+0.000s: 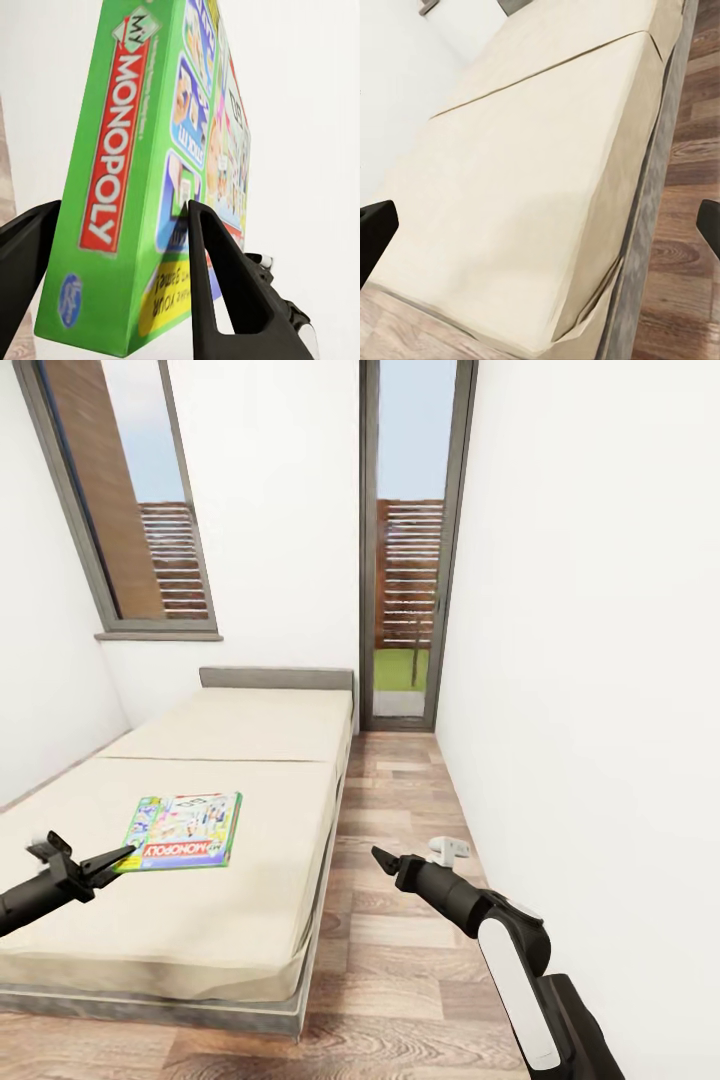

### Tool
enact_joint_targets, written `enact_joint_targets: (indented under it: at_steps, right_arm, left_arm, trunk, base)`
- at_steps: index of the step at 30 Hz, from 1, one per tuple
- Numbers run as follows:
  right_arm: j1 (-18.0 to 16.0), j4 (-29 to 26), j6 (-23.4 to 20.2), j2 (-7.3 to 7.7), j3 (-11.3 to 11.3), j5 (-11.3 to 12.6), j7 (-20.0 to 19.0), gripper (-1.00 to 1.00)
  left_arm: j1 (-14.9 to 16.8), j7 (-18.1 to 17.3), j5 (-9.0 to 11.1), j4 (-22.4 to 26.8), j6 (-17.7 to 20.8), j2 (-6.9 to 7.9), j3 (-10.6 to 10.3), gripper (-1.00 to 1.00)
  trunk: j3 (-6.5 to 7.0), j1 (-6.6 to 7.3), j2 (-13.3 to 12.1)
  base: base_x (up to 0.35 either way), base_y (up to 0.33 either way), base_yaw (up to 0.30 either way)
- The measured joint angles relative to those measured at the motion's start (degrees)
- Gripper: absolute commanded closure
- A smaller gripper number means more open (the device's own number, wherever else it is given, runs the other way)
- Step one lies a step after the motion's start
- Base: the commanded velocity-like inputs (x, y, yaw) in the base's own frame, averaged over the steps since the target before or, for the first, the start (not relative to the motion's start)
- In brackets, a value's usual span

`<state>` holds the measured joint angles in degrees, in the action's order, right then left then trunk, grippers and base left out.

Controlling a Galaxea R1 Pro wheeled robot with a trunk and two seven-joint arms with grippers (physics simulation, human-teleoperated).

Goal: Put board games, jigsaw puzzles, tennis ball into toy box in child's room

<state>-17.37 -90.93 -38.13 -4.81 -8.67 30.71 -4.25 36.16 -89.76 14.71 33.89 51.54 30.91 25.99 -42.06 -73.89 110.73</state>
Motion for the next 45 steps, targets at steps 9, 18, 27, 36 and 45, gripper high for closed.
enact_joint_targets:
  at_steps: [9, 18, 27, 36, 45]
  right_arm:
    - [0.0, 0.01, 0.0, 0.0, -0.02, 0.0, -0.03, -1.0]
    - [0.0, 0.08, 0.01, 0.0, -0.02, 0.01, -0.03, -1.0]
    - [-0.01, 0.1, 0.06, -0.02, -0.02, -0.01, -0.08, -1.0]
    - [0.0, 0.09, 0.88, -0.01, -0.08, -0.03, -0.11, -1.0]
    - [0.0, 0.09, 1.56, -0.01, -0.11, -0.04, -0.09, -1.0]
  left_arm:
    - [-0.3, 0.0, 0.02, -0.19, -0.31, 0.5, 0.14, 1.0]
    - [-0.95, 0.0, 0.05, -0.22, -0.34, 0.74, 0.32, 1.0]
    - [-1.05, 0.0, 0.24, -0.29, -0.37, 1.85, 0.62, 1.0]
    - [-1.04, 0.0, 0.29, -0.3, -0.38, 1.97, 0.66, 1.0]
    - [-1.04, 0.0, 0.28, -0.3, -0.38, 2.04, 0.7, 1.0]
  trunk:
    - [0.0, 0.0, 0.0]
    - [0.0, 0.0, 0.0]
    - [0.53, 0.65, -1.19]
    - [2.15, 2.63, -4.8]
    - [3.77, 4.61, -8.41]
  base:
    - [0.0, 0.004, 0.167]
    - [0.0, 0.112, 0.286]
    - [0.0, 0.003, 0.29]
    - [0.0, 0.0, 0.191]
    - [0.0, 0.0, 0.008]
